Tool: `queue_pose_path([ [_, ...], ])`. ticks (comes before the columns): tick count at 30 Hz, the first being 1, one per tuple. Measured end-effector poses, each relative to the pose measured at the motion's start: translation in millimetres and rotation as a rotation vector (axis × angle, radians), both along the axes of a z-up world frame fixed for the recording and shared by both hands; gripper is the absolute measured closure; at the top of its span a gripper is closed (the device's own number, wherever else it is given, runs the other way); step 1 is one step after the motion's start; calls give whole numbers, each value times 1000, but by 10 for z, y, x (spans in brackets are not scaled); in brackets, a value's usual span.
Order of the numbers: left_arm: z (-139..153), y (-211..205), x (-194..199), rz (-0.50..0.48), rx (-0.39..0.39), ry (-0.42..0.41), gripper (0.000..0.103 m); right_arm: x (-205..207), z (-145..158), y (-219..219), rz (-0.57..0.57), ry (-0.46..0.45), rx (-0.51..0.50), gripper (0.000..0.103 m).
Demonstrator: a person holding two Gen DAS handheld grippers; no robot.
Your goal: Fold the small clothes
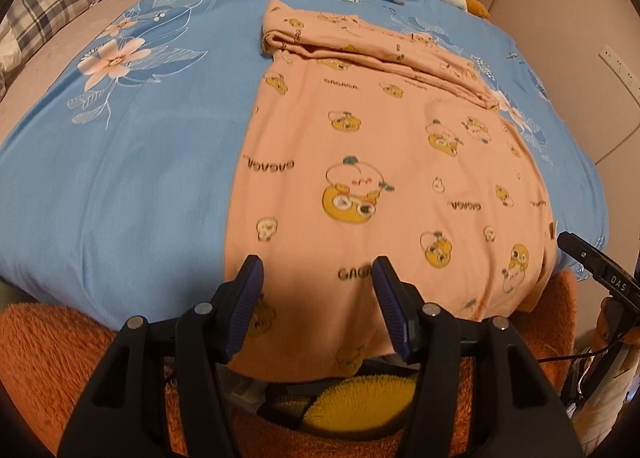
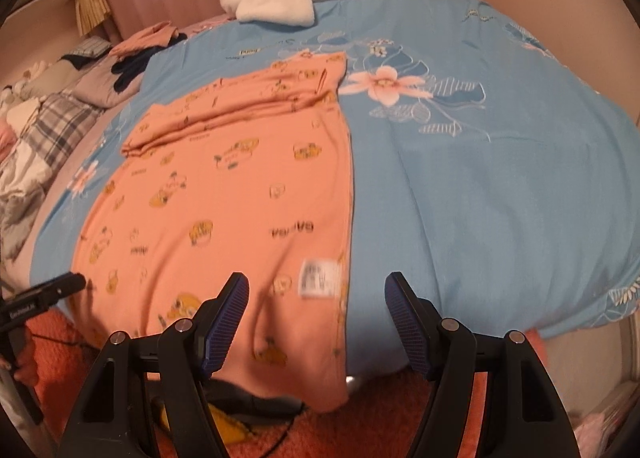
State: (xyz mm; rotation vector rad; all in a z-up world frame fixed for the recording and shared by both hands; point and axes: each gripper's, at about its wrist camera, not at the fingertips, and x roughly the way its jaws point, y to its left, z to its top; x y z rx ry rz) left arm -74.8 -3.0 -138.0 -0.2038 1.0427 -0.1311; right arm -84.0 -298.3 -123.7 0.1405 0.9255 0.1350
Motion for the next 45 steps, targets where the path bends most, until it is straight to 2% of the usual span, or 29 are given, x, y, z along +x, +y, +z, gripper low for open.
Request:
queue_pose_path([
  [6, -54, 44, -150, 3, -30, 21, 47, -86, -75, 5, 12, 38, 31, 33],
  [12, -116, 46, -293, -38, -47, 15, 47, -146, -161, 38, 31, 75, 32, 33],
  [17, -172, 139, -331, 4, -88, 44, 48, -143, -220, 41, 26, 99, 39, 33],
  [23, -128, 297, -377, 64, -48, 25, 47, -152, -271, 56, 41, 122, 37, 33],
  [26, -191, 396, -350, 99, -45, 52, 48, -135, -306, 52, 47, 137, 50, 35],
  [29, -269, 409, -332, 89, -79, 74, 48, -126, -326, 65, 66, 150, 59, 42],
  [32, -401, 401, -301, 82, -134, 118, 48, -136, -346, 72, 91, 165, 65, 55],
  [34, -443, 399, -293, 86, -155, 118, 53, -145, -358, 86, 96, 170, 36, 69],
  [35, -458, 394, -289, 82, -164, 123, 58, -157, -358, 93, 100, 167, 25, 75],
  [36, -472, 392, -286, 75, -176, 132, 73, -176, -358, 93, 112, 167, 28, 90],
  [37, -477, 374, -285, 62, -193, 141, 82, -187, -352, 91, 121, 167, 39, 96],
  [38, -466, 361, -292, 45, -203, 141, 95, -197, -338, 86, 124, 163, 41, 96],
  [40, -378, 339, -330, 37, -189, 122, 95, -209, -287, 54, 130, 157, 73, 96],
  [45, -23, 413, -389, 25, -325, 30, 96, -230, 3, -91, 158, 95, 240, 97],
])
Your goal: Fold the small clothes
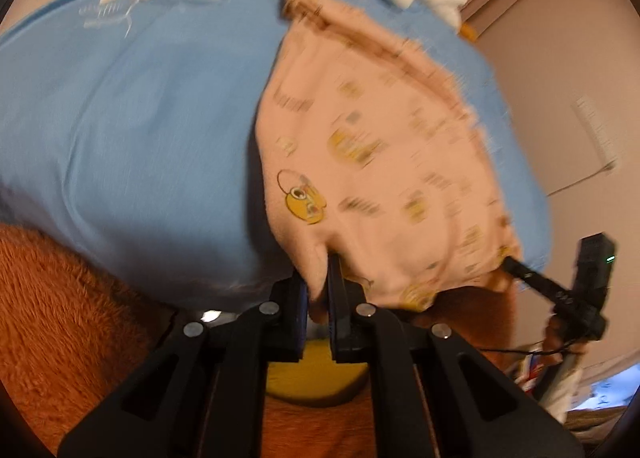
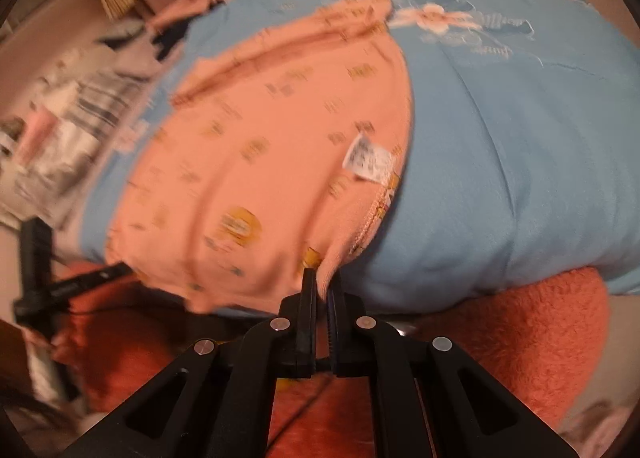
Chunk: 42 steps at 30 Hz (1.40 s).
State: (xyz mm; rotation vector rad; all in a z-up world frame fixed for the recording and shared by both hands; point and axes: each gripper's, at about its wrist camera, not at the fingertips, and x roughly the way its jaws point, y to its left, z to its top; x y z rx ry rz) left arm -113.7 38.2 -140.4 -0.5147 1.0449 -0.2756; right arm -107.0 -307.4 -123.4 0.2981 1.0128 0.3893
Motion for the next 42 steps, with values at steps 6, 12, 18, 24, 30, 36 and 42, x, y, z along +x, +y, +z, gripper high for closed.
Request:
queue_pose_path([
  [6, 301, 75, 169, 3, -158, -77, 96, 143, 350, -89, -1, -101, 137, 97],
  [12, 453, 147, 488, 72, -187, -140, 96, 485, 508, -94, -40, -159, 200, 97],
  [18, 369, 290, 919, 129, -173, -132, 96, 938, 373, -226, -133, -103, 237, 97],
  [24, 173, 276, 1353, 150, -128, -78, 96, 1365, 88, -227, -191, 2, 229, 97],
  [30, 33, 316, 1648, 183, -126, -15, 95, 1621, -81, -243, -241, 53, 210, 97],
  [36, 18, 386, 1810, 227, -171, -12, 95, 1731, -95, -374, -286, 58, 299, 97],
  [42, 20, 410, 1934, 250, -191, -3, 92, 1818, -71, -389, -332, 49, 301, 97],
])
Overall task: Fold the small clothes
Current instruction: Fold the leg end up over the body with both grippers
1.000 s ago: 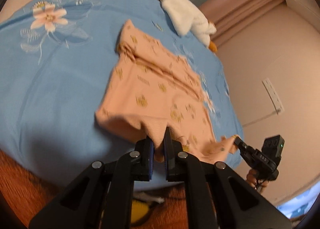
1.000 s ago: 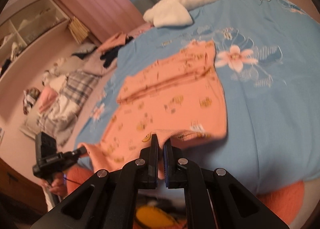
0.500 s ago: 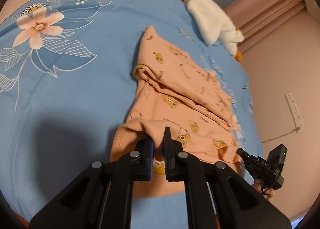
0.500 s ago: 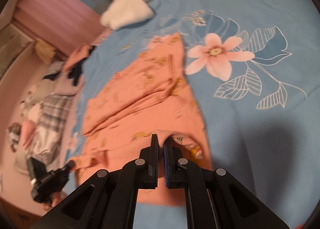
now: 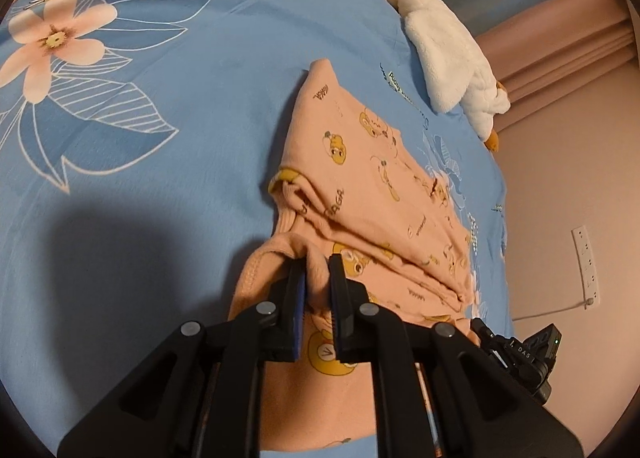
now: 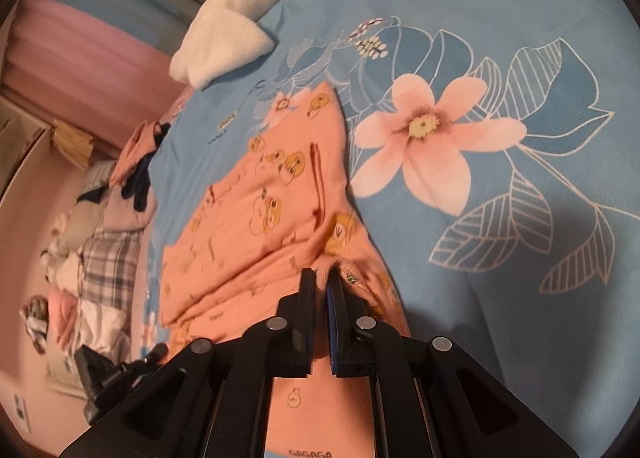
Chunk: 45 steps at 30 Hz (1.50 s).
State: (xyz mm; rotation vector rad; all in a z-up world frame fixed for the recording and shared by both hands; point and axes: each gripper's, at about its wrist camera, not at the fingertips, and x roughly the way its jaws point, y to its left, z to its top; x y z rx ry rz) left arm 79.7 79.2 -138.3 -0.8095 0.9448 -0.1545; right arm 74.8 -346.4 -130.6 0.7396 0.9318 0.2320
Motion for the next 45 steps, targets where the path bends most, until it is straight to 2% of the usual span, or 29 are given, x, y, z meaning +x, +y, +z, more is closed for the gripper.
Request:
queue_pose_path([
  [4, 45, 15, 60, 4, -26, -23, 84, 35, 53, -32, -19, -20, -17, 97],
  [5, 58, 15, 79, 6, -27, -29, 78, 40, 69, -42, -27, -26, -26, 97],
  [6, 74, 18, 89, 12, -23, -34, 73, 36, 89, -58, -40, -33, -38, 97],
  [8, 122, 32, 100, 29, 0, -55, 70, 4, 136, -101, -71, -44, -77, 96],
  [11, 155, 64, 109, 34, 30, -59, 68, -71, 171, -175, -92, -50, -88, 86],
  [13, 168, 112, 91, 36, 34, -56, 68, -140, 195, -182, -89, -57, -94, 73],
  [16, 185, 175, 27, 41, 47, -62, 68, -244, 236, -92, -31, -66, -126, 73],
  [23, 219, 191, -124, 4, 143, -51, 68, -397, 184, 287, 134, -61, -208, 73],
  [26, 199, 150, -126, -19, 184, -41, 68, -278, 100, 478, 222, -50, -228, 73],
  [30, 179, 114, -111, -39, 209, -38, 68, 28, 37, 621, 261, -19, -277, 73],
  [34, 176, 54, -83, -68, 225, -47, 66, 340, 176, 626, 252, -55, -284, 73],
  [38, 172, -11, -35, -99, 238, -49, 58, 548, 246, 538, 200, -58, -287, 73],
  [42, 176, -79, 16, -137, 262, -51, 57, 427, 281, 334, 155, -111, -247, 73],
  [45, 162, -131, 49, -162, 265, -58, 55, 348, 299, 122, 93, -119, -258, 72],
])
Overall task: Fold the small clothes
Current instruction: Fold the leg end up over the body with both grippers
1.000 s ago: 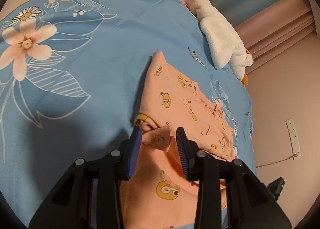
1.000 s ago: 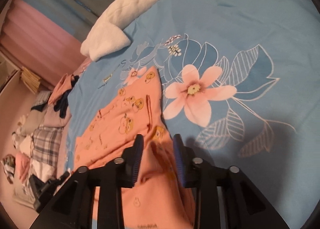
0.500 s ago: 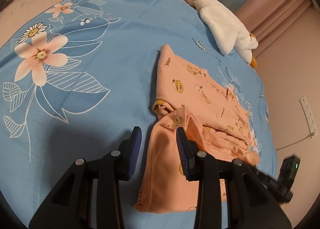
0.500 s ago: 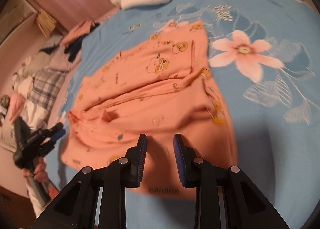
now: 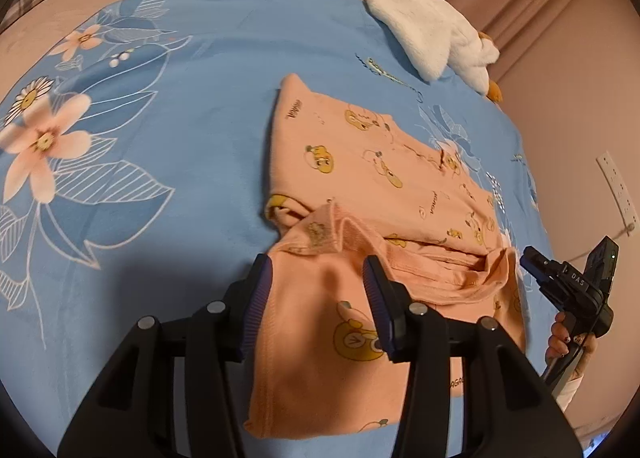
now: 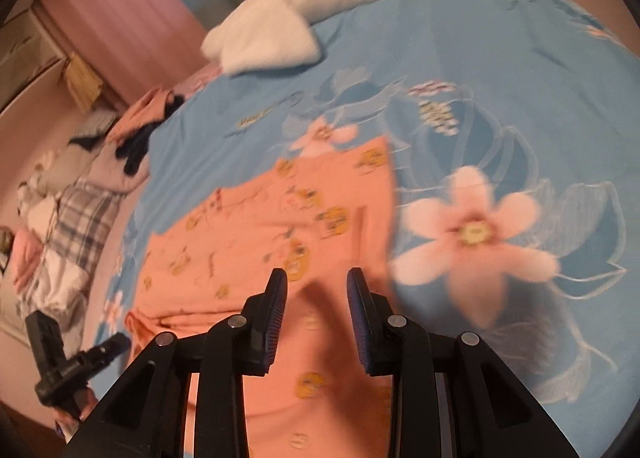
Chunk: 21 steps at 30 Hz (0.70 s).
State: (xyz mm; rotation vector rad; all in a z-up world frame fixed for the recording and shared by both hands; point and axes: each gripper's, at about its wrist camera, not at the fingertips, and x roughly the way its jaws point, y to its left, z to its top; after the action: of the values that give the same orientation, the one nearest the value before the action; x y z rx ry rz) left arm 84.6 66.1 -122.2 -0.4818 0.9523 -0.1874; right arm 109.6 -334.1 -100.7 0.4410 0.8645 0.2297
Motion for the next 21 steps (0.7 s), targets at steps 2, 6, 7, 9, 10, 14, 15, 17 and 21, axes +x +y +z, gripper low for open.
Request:
queue_pose_path([
  [2, -26, -35, 30, -13, 2, 1, 55, -15, -7, -101, -24, 4, -7, 71],
  [6, -88, -128, 95, -34, 28, 11, 55, -11, -67, -132, -7, 20, 4, 60],
  [7, -93, -151, 100, -36, 42, 6, 55, -3, -83, -108, 1, 24, 6, 60],
  [9, -108, -173, 117, -38, 64, 0, 57, 32, -132, -30, 29, 34, 26, 60],
  [10, -124, -174, 131, -40, 67, 3, 57, 51, -156, 1, 45, 43, 33, 60],
  [14, -144, -132, 161, -11, 84, 7, 80, 102, -211, 193, 62, 53, -51, 60],
  [15, -148, -115, 163, -1, 94, 7, 90, 106, -216, 230, 65, 49, -68, 60],
  [17, -151, -90, 160, 11, 105, 4, 96, 111, -225, 300, 75, 42, -92, 71],
  [21, -95, -37, 104, 40, 74, -22, 99, 68, -172, 335, 51, 20, -150, 96],
])
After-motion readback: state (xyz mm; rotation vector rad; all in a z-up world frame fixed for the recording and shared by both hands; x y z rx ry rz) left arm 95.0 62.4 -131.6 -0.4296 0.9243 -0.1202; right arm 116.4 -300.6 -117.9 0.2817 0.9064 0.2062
